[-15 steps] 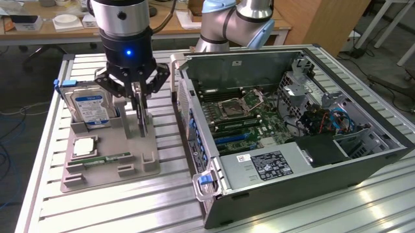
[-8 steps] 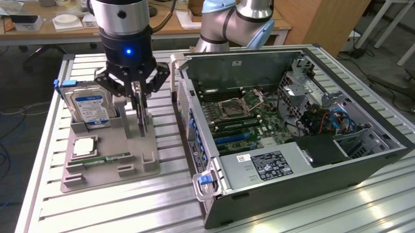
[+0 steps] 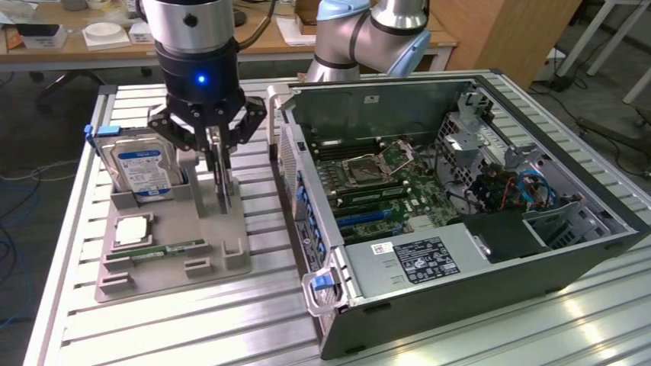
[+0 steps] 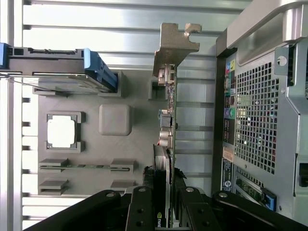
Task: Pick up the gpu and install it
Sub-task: 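Pick up the gpu and move the gpu toward the slot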
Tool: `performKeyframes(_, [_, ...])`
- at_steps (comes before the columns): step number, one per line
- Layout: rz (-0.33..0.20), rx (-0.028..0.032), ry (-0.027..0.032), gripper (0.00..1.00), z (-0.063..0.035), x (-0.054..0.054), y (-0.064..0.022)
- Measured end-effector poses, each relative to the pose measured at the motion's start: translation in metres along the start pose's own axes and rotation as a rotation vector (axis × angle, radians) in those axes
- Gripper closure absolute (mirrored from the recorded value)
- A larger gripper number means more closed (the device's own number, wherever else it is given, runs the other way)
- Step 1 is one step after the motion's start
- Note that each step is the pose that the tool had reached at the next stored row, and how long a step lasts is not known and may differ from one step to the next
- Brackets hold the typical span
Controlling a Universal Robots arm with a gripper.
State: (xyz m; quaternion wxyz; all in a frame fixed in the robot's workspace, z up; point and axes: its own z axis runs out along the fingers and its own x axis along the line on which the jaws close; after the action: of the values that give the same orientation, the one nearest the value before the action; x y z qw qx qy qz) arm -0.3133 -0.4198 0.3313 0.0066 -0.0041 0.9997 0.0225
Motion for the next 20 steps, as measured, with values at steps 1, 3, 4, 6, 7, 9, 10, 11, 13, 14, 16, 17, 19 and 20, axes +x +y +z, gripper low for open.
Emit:
performKeyframes(1, [0.000,0.0000,0.0000,0.74,-0.0002,0.0000,0.0000])
performKeyframes(3, [0.000,0.0000,0.0000,0.74,-0.0006,0.0000,0.0000])
performKeyframes(4, [0.000,0.0001,0.0000,0.74,-0.0009,0.0000,0.0000])
performKeyframes(6, [0.000,0.0000,0.0000,0.74,-0.0012,0.0000,0.0001])
performKeyframes(7, [0.000,0.0000,0.0000,0.74,-0.0014,0.0000,0.0001])
performKeyframes(9, [0.000,0.0002,0.0003,0.74,-0.0022,0.0000,0.0001])
performKeyframes(10, [0.000,0.0002,0.0002,0.74,-0.0027,0.0000,0.0001])
performKeyframes(11, [0.000,0.0001,0.0001,0.74,-0.0031,0.0000,0.0001])
performKeyframes(13, [0.000,0.0001,0.0001,0.74,-0.0041,0.0000,0.0002])
performKeyframes(14, [0.000,0.0001,0.0001,0.74,-0.0047,-0.0001,0.0002])
performKeyframes(16, [0.000,0.0000,0.0000,0.74,-0.0057,-0.0001,0.0003])
performKeyframes(17, [0.000,0.0000,0.0000,0.74,-0.0063,-0.0001,0.0003])
performKeyframes(19, [0.000,0.0000,0.0000,0.74,-0.0073,-0.0001,0.0003])
performKeyframes(20, [0.000,0.0000,0.0000,0.74,-0.0078,-0.0001,0.0003])
